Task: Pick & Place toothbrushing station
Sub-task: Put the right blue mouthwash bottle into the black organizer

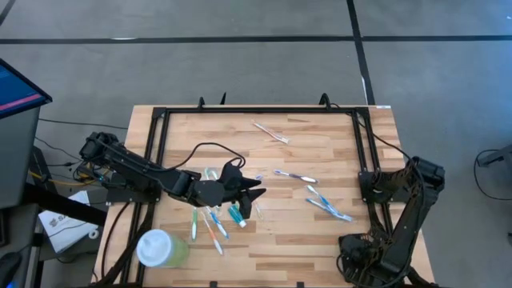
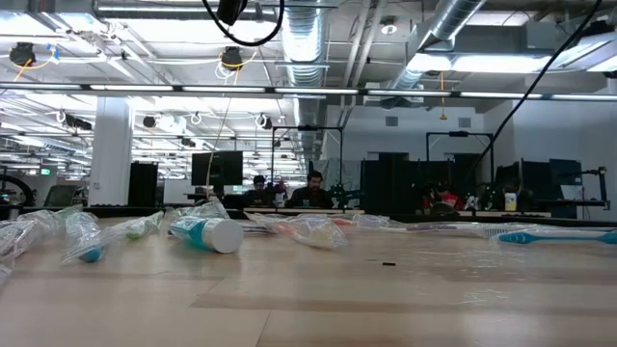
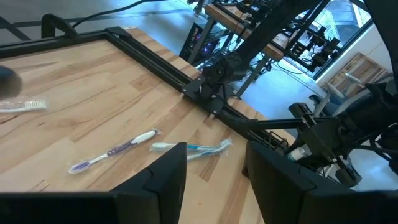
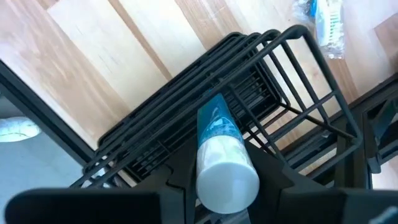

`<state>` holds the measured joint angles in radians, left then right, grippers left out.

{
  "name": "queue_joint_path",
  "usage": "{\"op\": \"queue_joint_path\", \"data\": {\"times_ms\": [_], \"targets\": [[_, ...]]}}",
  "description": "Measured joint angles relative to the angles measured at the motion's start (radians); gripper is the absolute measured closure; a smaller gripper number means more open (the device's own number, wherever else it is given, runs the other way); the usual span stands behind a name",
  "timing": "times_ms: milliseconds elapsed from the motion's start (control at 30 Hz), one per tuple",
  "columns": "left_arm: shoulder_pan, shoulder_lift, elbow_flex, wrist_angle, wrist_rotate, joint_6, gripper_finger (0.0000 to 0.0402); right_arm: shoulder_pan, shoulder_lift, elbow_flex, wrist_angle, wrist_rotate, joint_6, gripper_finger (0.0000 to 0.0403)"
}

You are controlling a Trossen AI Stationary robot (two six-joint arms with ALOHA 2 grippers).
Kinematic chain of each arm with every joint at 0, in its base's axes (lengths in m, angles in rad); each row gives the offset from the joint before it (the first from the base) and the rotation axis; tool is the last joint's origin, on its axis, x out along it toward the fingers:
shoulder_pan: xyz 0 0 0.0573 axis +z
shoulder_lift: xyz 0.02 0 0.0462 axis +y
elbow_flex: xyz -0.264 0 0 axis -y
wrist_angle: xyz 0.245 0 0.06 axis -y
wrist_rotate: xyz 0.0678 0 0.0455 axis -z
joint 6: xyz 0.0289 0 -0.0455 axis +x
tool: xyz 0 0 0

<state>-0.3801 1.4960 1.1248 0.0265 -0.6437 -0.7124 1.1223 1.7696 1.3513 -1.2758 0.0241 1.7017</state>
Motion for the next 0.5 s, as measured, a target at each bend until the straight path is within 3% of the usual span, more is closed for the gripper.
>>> {"op": "queue_joint_path", "data": {"times_ms": [500], "targets": [[0.0,0.0,0.0,0.0,0.0,0.009,0.0243,0.01,0.019,-0.021,-0.001,-0.005,0.037,0.0315]]}}
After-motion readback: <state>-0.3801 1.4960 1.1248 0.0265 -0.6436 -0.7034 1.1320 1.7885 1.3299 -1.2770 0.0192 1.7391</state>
